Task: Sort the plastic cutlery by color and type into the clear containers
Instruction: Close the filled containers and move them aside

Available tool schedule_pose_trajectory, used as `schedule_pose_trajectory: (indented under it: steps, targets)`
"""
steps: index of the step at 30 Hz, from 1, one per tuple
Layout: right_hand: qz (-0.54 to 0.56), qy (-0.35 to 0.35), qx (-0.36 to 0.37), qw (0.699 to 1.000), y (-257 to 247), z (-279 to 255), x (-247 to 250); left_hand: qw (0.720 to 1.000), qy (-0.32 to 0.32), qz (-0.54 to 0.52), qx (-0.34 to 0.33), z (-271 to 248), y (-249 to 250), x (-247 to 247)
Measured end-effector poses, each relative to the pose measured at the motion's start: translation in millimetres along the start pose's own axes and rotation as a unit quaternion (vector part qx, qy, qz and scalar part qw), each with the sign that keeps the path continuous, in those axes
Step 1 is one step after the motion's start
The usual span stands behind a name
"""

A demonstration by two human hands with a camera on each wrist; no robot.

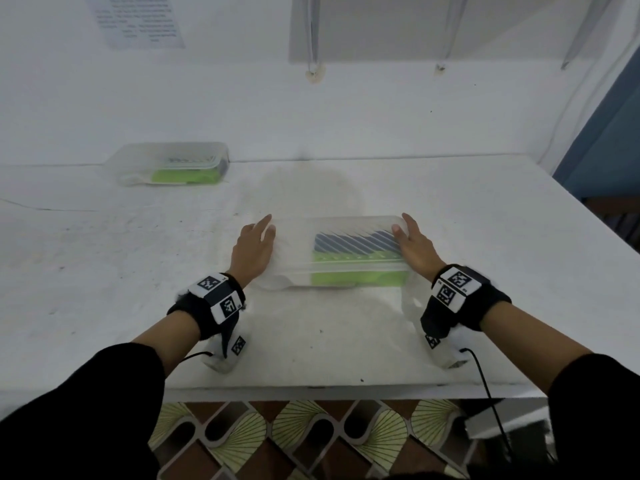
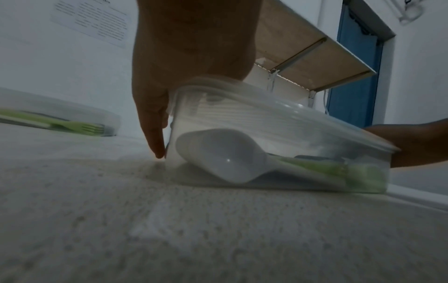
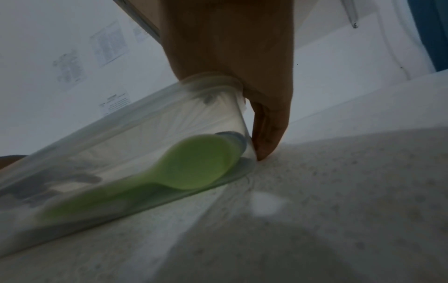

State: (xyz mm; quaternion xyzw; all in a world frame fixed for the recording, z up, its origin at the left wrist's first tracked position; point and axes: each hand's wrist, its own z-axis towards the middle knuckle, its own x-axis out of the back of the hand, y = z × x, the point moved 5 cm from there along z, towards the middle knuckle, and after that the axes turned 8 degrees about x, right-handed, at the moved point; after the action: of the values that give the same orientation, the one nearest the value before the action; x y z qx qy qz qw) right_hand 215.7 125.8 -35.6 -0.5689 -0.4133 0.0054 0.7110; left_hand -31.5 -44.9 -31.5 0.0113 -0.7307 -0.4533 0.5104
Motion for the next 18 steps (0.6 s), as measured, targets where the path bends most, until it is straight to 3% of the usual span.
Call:
schedule_pose_trajectory:
  steps: [8,14,18]
  targets:
    - [0.012,-0.040,0.025,0.999,6,5,0,0.999,0.010,-0.035,0.015,-1,-4,0]
    - [-0.036,-0.006,0.057,0.998,11,12,-1,0.996,0.022,-0.076,0.043,-3,-6,3]
    - [-0.049,0.059,0.054,0.996,4,8,-2,0.987,0.012,-0.153,0.054,-4,-9,5]
